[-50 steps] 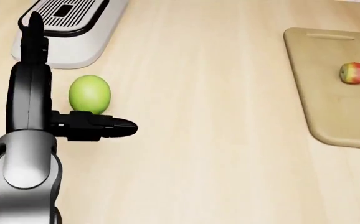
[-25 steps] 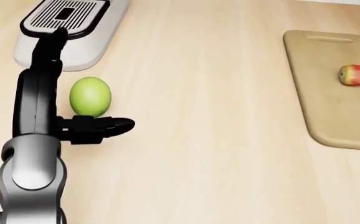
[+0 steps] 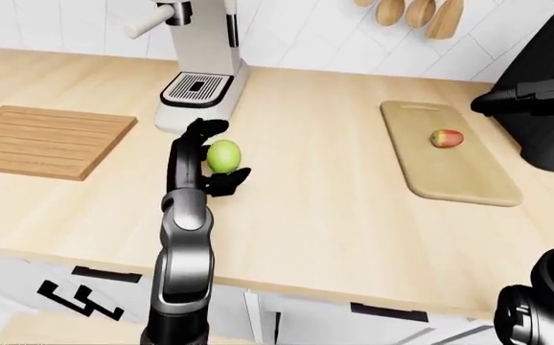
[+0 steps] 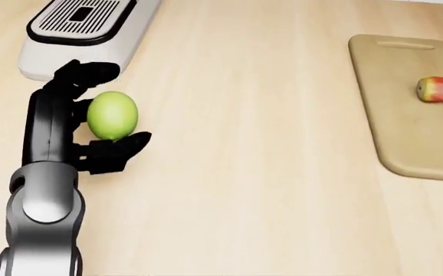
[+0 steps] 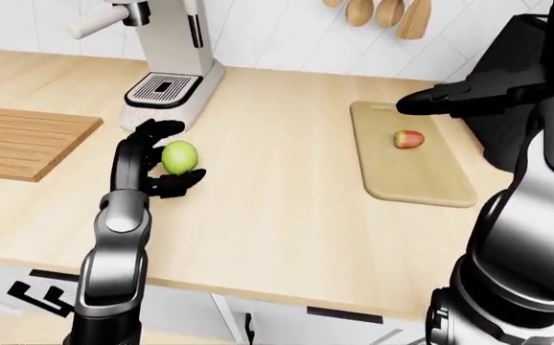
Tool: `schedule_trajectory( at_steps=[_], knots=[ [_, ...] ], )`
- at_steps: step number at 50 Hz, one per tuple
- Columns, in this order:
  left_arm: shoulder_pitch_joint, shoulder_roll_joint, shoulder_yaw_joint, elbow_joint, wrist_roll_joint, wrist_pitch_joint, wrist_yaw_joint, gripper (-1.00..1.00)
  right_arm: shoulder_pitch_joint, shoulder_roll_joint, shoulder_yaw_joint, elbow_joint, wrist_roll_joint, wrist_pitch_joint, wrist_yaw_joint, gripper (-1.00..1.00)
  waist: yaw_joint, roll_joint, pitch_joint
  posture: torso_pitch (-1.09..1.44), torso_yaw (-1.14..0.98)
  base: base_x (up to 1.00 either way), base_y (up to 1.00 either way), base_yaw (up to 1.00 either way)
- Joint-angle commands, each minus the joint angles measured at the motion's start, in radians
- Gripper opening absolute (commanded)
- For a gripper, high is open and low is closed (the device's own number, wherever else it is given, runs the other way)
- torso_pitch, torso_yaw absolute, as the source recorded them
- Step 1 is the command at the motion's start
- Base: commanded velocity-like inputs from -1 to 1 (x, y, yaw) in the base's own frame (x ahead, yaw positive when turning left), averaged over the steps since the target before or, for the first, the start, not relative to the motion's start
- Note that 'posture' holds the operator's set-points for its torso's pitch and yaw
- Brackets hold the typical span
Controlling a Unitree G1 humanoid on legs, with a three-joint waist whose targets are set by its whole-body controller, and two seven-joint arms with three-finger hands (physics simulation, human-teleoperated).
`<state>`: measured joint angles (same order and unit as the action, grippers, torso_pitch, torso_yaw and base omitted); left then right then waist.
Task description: Place the lime and the date on separate cutting boards.
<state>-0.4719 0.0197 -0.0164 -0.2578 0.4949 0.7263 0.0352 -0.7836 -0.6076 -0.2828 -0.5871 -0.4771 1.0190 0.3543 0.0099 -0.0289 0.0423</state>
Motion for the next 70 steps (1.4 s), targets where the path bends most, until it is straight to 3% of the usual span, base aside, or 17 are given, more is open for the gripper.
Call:
schedule_trajectory(
  at_steps=[1,7,18,21,33,41,45,46,47,48,59,62,64,65,66,68,70],
  knots=[
    [-0.031,0.004,0.001,-0.034,0.003,-0.035,0.011,0.02,-0.023,-0.013,-0.011,-0.015,-0.008,-0.025,-0.011,1.00,0.000,-0.003,-0.024,0.00,0.00,0.00,0.00,0.00],
    [-0.036,0.007,-0.003,-0.113,0.014,0.022,-0.012,-0.39,-0.017,-0.011,-0.014,-0.012,-0.007,-0.033,-0.012,1.00,-0.001,-0.002,-0.025,0.00,0.00,0.00,0.00,0.00],
    [-0.119,0.027,-0.027,-0.356,0.109,0.256,-0.153,-0.53,-0.022,-0.032,-0.018,-0.072,-0.011,0.012,0.027,1.00,0.000,-0.001,-0.019,0.00,0.00,0.00,0.00,0.00],
    [-0.144,0.037,-0.030,-0.412,0.142,0.313,-0.192,-0.58,-0.012,-0.029,-0.016,-0.092,-0.017,0.020,0.032,1.00,-0.005,0.008,-0.069,0.00,0.00,-0.63,0.00,0.00],
    [-0.179,0.046,-0.022,-0.488,0.206,0.379,-0.257,-0.80,0.028,-0.020,-0.029,-0.194,-0.034,0.070,0.068,1.00,-0.008,0.018,-0.038,0.00,0.00,-0.82,0.00,0.00],
    [-0.215,0.087,0.014,-0.533,0.215,0.435,-0.301,-0.83,0.161,0.105,-0.090,-0.321,0.042,0.055,0.030,1.00,-0.025,0.036,-0.036,0.00,0.00,-0.82,0.06,0.00],
    [-0.217,0.100,0.023,-0.552,0.206,0.450,-0.303,-0.83,0.237,0.155,-0.110,-0.317,0.112,-0.011,-0.042,1.00,-0.026,-0.016,-0.026,0.00,0.00,-0.66,0.15,0.00],
    [-0.217,0.102,0.025,-0.555,0.202,0.453,-0.302,-0.83,0.245,0.156,-0.111,-0.314,0.124,-0.018,-0.058,1.00,-0.032,-0.078,-0.052,0.00,0.00,-0.37,0.14,0.00],
    [-0.218,0.104,0.026,-0.557,0.200,0.454,-0.302,-0.83,0.251,0.157,-0.110,-0.315,0.132,-0.022,-0.068,1.00,-0.047,-0.026,-0.002,0.00,0.00,-0.20,0.16,0.00],
    [-0.220,0.109,0.030,-0.563,0.197,0.461,-0.304,-0.84,0.260,0.165,-0.107,-0.314,0.144,-0.035,-0.084,1.00,-0.041,-0.038,-0.025,0.00,0.00,0.00,0.16,0.00],
    [-0.191,0.122,0.055,-0.581,0.126,0.451,-0.271,-0.95,0.310,0.201,-0.118,-0.352,0.264,-0.050,-0.165,1.00,-0.041,0.008,-0.009,0.00,0.00,0.00,0.44,0.00],
    [-0.177,0.123,0.060,-0.581,0.102,0.441,-0.254,-0.95,0.324,0.215,-0.130,-0.346,0.299,-0.063,-0.190,1.00,-0.049,0.051,-0.009,0.00,0.00,0.07,0.59,0.00],
    [-0.168,0.121,0.062,-0.582,0.086,0.434,-0.243,-0.95,0.333,0.230,-0.146,-0.347,0.332,-0.064,-0.209,1.00,-0.049,0.126,-0.016,0.00,0.00,0.23,0.54,0.00],
    [-0.165,0.122,0.062,-0.582,0.079,0.434,-0.239,-0.95,0.337,0.237,-0.156,-0.344,0.351,-0.064,-0.222,1.00,-0.053,0.089,0.045,0.00,0.00,0.31,0.47,0.00],
    [-0.164,0.124,0.062,-0.584,0.074,0.434,-0.235,-0.97,0.345,0.237,-0.161,-0.344,0.367,-0.062,-0.232,1.00,-0.046,0.059,0.039,0.00,0.00,0.32,0.45,0.00],
    [-0.162,0.128,0.060,-0.587,0.066,0.438,-0.229,-0.98,0.362,0.243,-0.173,-0.343,0.401,-0.065,-0.250,1.00,-0.052,0.057,0.010,0.00,0.00,0.37,0.46,0.00],
    [-0.161,0.130,0.061,-0.587,0.058,0.439,-0.223,-0.97,0.374,0.243,-0.181,-0.335,0.426,-0.080,-0.272,1.00,-0.055,0.041,0.015,0.00,0.00,0.46,0.46,0.00]
  ],
)
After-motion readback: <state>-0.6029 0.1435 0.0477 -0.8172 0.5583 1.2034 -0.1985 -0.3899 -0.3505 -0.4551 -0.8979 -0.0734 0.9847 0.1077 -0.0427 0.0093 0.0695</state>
